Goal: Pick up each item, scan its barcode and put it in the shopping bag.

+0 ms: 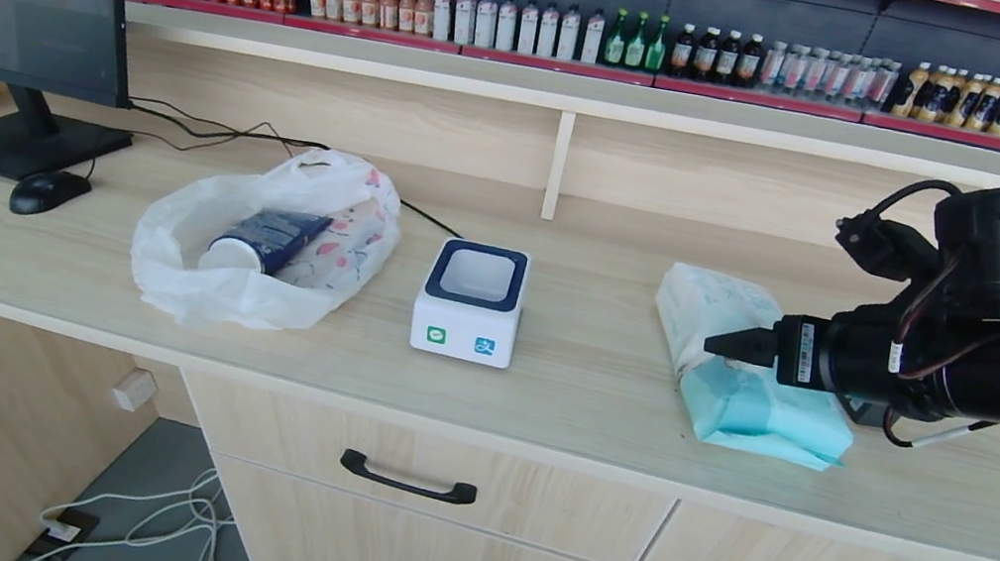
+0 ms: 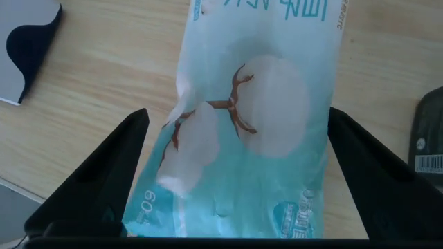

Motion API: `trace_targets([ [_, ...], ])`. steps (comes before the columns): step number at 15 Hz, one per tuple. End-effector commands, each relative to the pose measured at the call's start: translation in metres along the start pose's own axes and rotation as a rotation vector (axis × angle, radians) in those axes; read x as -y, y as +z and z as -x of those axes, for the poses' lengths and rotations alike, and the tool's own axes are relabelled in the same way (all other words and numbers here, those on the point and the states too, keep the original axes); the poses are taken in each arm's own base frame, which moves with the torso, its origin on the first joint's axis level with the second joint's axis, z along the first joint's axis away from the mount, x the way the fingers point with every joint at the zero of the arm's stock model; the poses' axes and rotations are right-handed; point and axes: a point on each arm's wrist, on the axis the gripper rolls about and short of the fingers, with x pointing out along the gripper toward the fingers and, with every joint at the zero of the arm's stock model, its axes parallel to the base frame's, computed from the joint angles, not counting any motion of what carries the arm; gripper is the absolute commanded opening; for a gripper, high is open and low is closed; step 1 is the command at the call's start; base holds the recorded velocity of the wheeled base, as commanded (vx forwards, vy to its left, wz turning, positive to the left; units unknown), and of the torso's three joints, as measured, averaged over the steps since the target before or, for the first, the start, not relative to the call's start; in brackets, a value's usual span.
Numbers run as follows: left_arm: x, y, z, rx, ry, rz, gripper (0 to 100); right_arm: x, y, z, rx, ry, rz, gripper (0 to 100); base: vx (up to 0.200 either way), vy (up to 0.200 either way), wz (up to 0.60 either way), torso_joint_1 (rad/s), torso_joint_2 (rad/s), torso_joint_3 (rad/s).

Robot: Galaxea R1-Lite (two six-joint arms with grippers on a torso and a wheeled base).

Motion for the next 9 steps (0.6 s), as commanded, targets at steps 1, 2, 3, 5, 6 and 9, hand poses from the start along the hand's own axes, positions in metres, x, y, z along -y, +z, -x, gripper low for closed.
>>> trace_targets([
  [1, 0.0, 0.0, 0.0, 0.0, 0.0, 0.0, 100, 0.0, -0.002, -0.009, -0.023, -0.001, 0.001, 100, 0.0, 0.0, 0.0, 0.0, 0.0, 0.0],
  [2, 0.0, 0.0, 0.0, 0.0, 0.0, -0.001, 100, 0.0, 0.001, -0.017, -0.024, -0.003, -0.001, 100, 0.0, 0.0, 0.0, 0.0, 0.0, 0.0],
  [3, 0.0, 0.0, 0.0, 0.0, 0.0, 0.0, 100, 0.0, 0.004, -0.023, -0.019, -0.022, -0.002, 100, 0.0, 0.0, 0.0, 0.0, 0.0, 0.0],
  [5, 0.0, 0.0, 0.0, 0.0, 0.0, 0.0, 100, -0.001, 0.009, -0.028, -0.008, -0.033, 0.001, 100, 0.0, 0.0, 0.0, 0.0, 0.0, 0.0],
  [6, 0.0, 0.0, 0.0, 0.0, 0.0, 0.0, 100, -0.002, 0.01, -0.029, -0.01, -0.032, 0.003, 100, 0.0, 0.0, 0.0, 0.0, 0.0, 0.0],
  [9, 0.0, 0.0, 0.0, 0.0, 0.0, 0.0, 100, -0.001, 0.004, -0.038, -0.039, -0.044, 0.014, 100, 0.0, 0.0, 0.0, 0.0, 0.0, 0.0],
])
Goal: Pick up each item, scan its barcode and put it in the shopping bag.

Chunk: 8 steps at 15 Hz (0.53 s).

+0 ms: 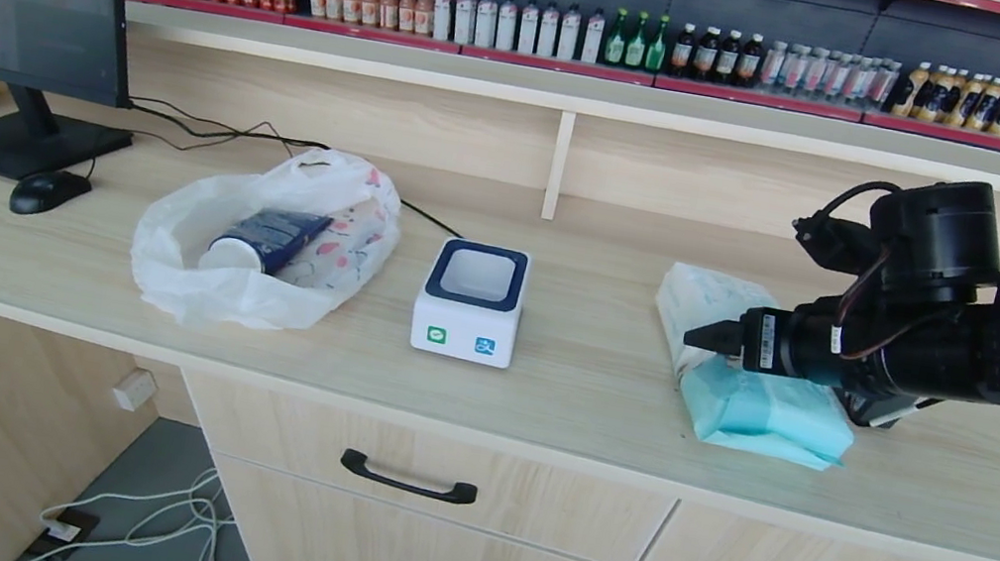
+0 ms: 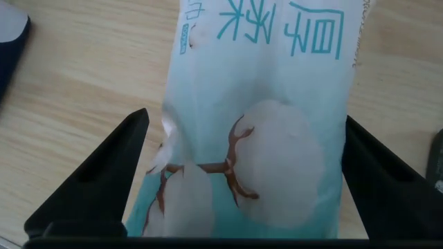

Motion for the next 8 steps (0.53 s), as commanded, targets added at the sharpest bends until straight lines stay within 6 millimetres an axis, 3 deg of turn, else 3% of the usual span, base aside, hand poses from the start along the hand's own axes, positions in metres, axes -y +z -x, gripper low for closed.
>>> trace_targets([
  [1, 0.0, 0.0, 0.0, 0.0, 0.0, 0.002, 100, 0.0008, -0.005, -0.0109, -0.027, -0.022, 0.003, 100, 0.0, 0.0, 0.0, 0.0, 0.0, 0.0],
  [8, 0.0, 0.0, 0.0, 0.0, 0.0, 0.002, 100, 0.001, -0.0058, -0.0131, -0.031, -0.028, 0.003, 100, 0.0, 0.0, 0.0, 0.0, 0.0, 0.0],
])
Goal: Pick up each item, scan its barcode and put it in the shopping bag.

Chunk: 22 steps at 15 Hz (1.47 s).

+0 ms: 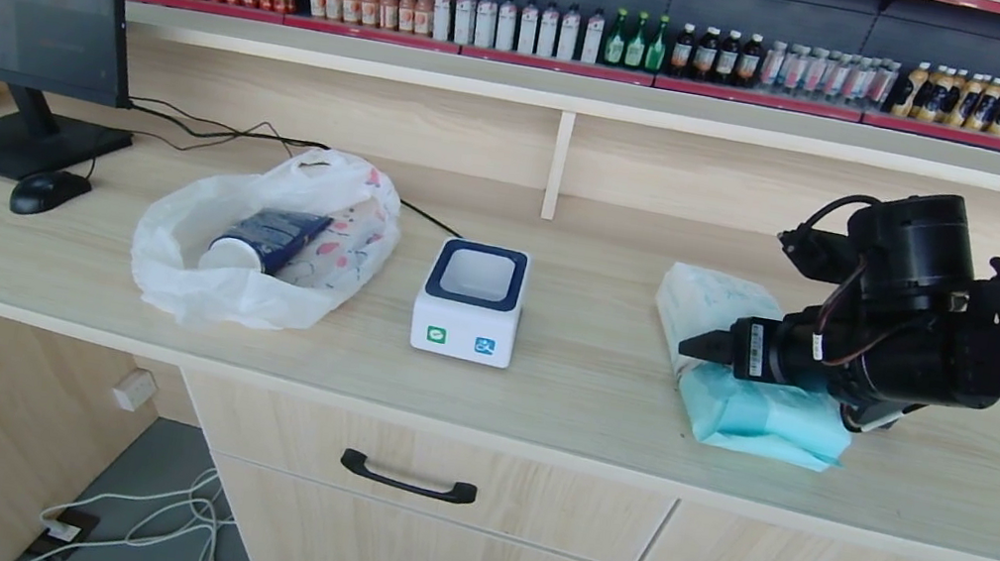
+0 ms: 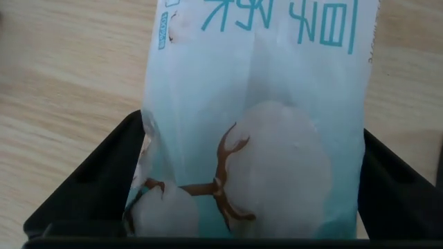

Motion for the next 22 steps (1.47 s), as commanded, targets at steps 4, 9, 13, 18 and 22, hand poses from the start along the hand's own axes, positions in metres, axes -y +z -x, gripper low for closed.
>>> trace_targets([
  [4, 0.0, 0.0, 0.0, 0.0, 0.0, -0.001, 100, 0.0, 0.002, 0.003, 0.015, 0.003, -0.008, 0, 0.0, 0.0, 0.0, 0.0, 0.0, 0.0],
  [9, 0.0, 0.0, 0.0, 0.0, 0.0, 0.0, 100, 0.0, 0.009, 0.021, 0.071, 0.011, -0.016, 0, 0.0, 0.0, 0.0, 0.0, 0.0, 0.0],
  [13, 0.0, 0.0, 0.0, 0.0, 0.0, -0.001, 100, 0.0, 0.02, 0.061, 0.173, 0.026, -0.028, 0, 0.0, 0.0, 0.0, 0.0, 0.0, 0.0],
  [18, 0.0, 0.0, 0.0, 0.0, 0.0, -0.001, 100, -0.015, 0.001, 0.115, 0.25, 0.106, 0.005, 0, 0.0, 0.0, 0.0, 0.0, 0.0, 0.0],
  [22, 0.0, 0.0, 0.0, 0.0, 0.0, -0.001, 100, -0.025, -0.032, 0.146, 0.335, 0.1, 0.03, 0, 0.0, 0.0, 0.0, 0.0, 0.0, 0.0],
])
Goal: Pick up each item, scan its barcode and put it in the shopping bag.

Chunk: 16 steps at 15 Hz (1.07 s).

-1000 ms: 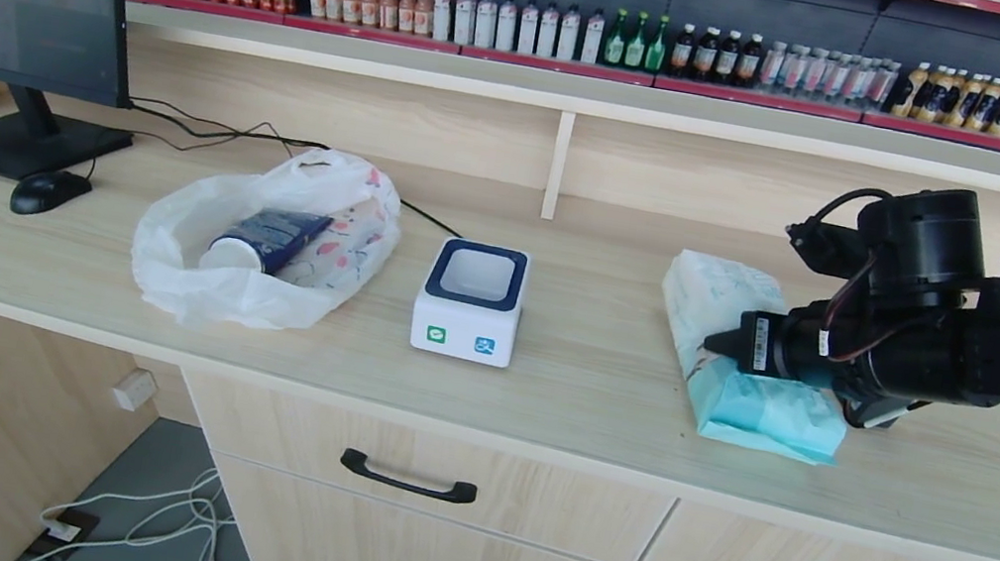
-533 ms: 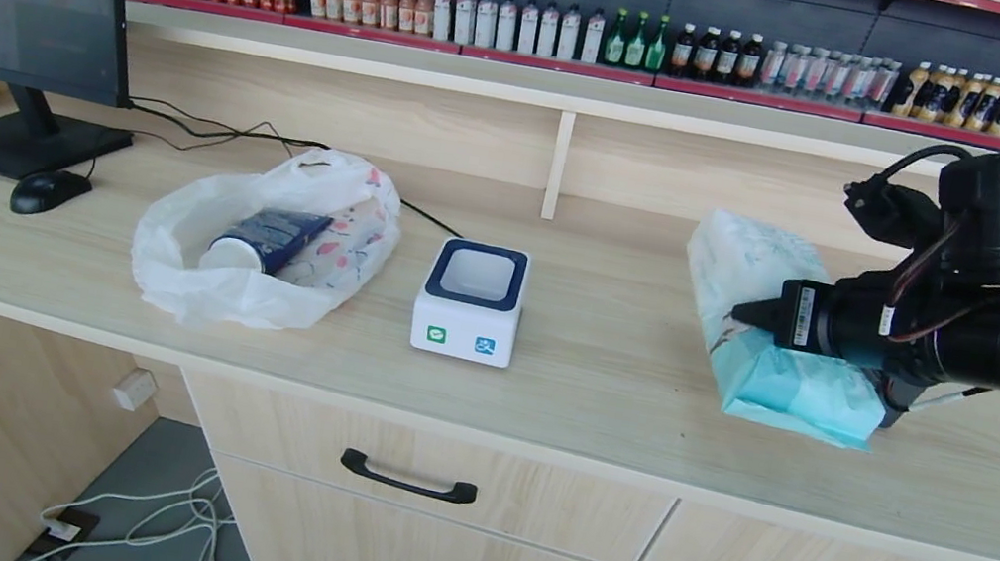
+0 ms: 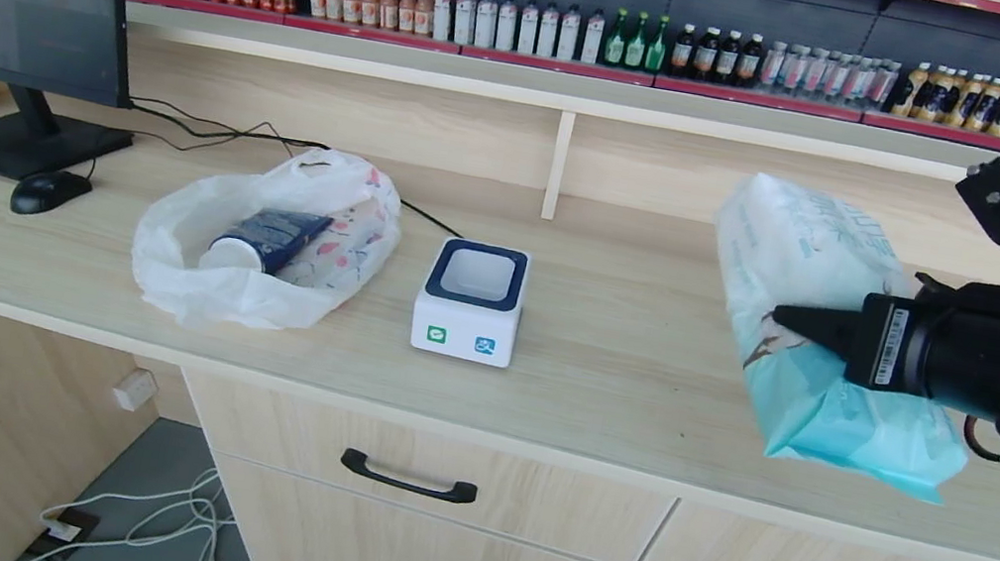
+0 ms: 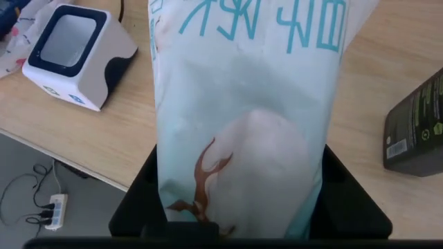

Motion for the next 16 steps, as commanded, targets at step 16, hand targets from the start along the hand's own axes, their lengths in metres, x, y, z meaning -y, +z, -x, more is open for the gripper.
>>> trace_targets([
  [16, 0.0, 0.0, 0.0, 0.0, 0.0, 0.0, 100, -0.028, -0.088, 0.05, 0.069, 0.725, -0.405, 0, 0.0, 0.0, 0.0, 0.0, 0.0, 0.0],
])
